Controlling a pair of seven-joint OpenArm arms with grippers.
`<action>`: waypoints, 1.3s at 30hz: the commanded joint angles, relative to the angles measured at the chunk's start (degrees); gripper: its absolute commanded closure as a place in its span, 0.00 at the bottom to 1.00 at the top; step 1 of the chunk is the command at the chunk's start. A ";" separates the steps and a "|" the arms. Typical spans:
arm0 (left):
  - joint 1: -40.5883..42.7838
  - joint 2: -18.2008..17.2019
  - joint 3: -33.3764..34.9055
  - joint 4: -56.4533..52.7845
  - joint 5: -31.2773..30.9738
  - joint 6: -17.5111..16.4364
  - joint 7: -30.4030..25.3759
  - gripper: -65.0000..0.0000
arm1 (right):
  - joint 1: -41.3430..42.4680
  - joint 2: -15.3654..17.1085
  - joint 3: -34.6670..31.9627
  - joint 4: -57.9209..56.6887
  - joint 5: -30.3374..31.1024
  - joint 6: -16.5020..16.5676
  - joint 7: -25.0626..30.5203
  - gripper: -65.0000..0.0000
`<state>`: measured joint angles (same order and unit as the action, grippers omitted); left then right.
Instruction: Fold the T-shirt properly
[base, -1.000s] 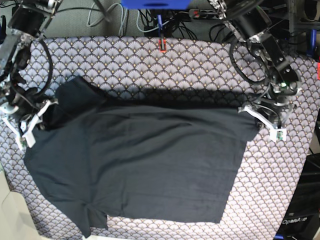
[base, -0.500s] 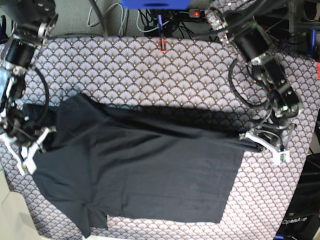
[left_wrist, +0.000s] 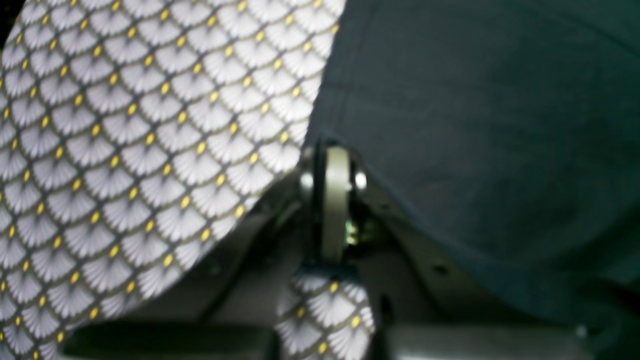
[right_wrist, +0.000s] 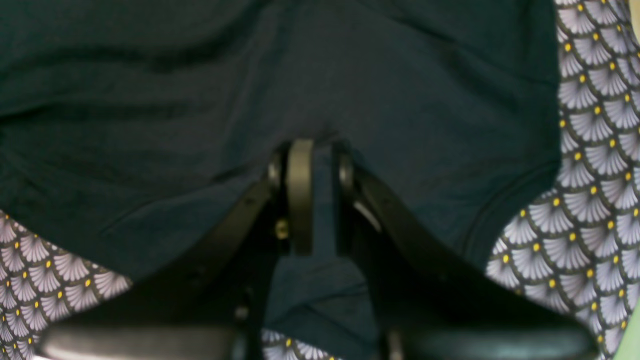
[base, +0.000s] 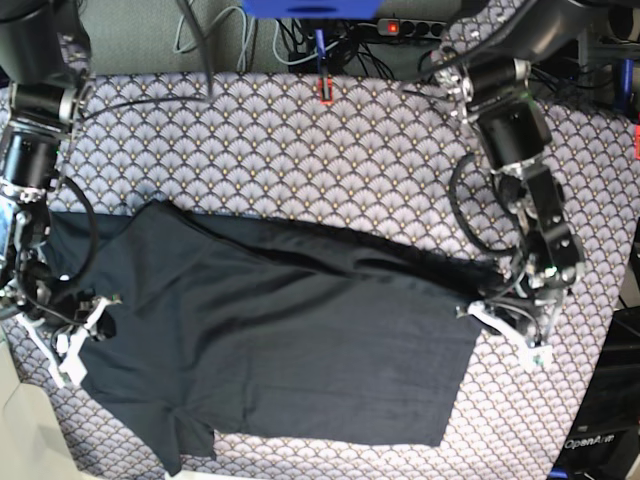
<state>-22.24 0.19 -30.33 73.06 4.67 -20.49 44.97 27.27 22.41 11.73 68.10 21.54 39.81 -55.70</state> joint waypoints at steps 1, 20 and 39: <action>-2.07 -0.32 0.13 0.22 -0.40 0.58 -1.32 1.00 | 1.52 0.93 0.01 0.78 1.27 0.19 1.77 0.92; 1.98 -0.32 0.30 -3.03 -0.40 0.49 -3.34 1.00 | -4.72 1.81 0.63 -1.59 -3.12 0.19 2.12 0.87; 3.47 -1.81 0.39 -3.47 -0.40 0.32 -4.84 1.00 | -8.50 1.28 6.96 1.31 -3.47 0.19 -1.66 0.58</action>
<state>-17.30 -1.15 -30.11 68.69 4.78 -19.88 41.12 17.47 22.55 18.37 68.66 17.61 39.81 -58.13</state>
